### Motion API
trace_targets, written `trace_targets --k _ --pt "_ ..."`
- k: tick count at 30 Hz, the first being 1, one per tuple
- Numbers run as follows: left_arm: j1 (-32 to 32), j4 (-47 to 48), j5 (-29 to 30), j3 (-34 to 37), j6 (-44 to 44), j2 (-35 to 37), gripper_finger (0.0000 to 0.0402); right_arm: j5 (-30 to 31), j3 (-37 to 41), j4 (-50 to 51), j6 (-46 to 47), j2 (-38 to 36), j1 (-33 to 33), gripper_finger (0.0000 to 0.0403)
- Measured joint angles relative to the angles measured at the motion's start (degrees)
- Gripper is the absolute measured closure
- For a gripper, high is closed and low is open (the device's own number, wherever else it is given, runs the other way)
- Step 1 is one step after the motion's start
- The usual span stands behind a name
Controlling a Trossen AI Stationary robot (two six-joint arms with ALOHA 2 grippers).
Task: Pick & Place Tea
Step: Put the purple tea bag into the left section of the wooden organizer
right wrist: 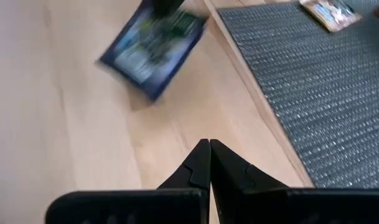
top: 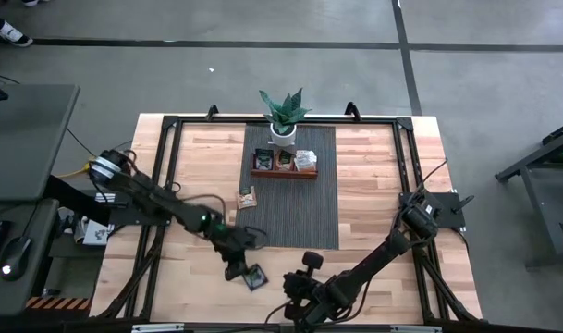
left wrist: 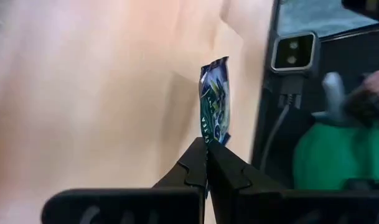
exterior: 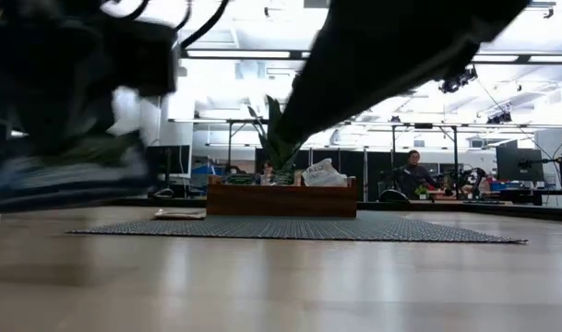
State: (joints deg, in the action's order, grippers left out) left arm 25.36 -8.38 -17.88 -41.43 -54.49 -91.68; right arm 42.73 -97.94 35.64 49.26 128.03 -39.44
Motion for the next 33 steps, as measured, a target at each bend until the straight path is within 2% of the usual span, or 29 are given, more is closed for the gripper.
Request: trace_targets --k 2,5,10,13,15,24,33 --pt "-2.26 8.74 1.06 -2.67 5.57 2.62 0.0401 0.34 0.31 1.19 1.22 0.0 0.0 0.0403" --pt "-6.07 25.14 6.06 -7.83 16.06 5.87 0.0401 0.49 0.38 1.62 1.85 0.0 0.0 0.0403" --pt "-12.51 48.75 21.98 -19.71 34.79 6.73 0.0401 0.68 0.34 1.81 1.82 0.0 0.48 0.0403" --pt "-15.9 55.86 31.76 -24.84 45.5 6.68 0.0401 0.68 0.34 2.09 1.83 0.0 1.05 0.0403" --pt "-18.55 57.57 34.94 -27.0 51.32 6.25 0.0401 0.71 0.34 2.09 1.79 0.0 1.48 0.0403" --pt "-33.65 57.62 36.14 -28.33 68.73 6.14 0.0401 0.04 0.34 2.95 0.81 0.0 3.54 0.0403" --pt "-45.7 53.28 23.53 -28.33 79.9 6.14 0.0401 -1.26 0.34 2.93 -0.86 0.0 5.57 0.0403"
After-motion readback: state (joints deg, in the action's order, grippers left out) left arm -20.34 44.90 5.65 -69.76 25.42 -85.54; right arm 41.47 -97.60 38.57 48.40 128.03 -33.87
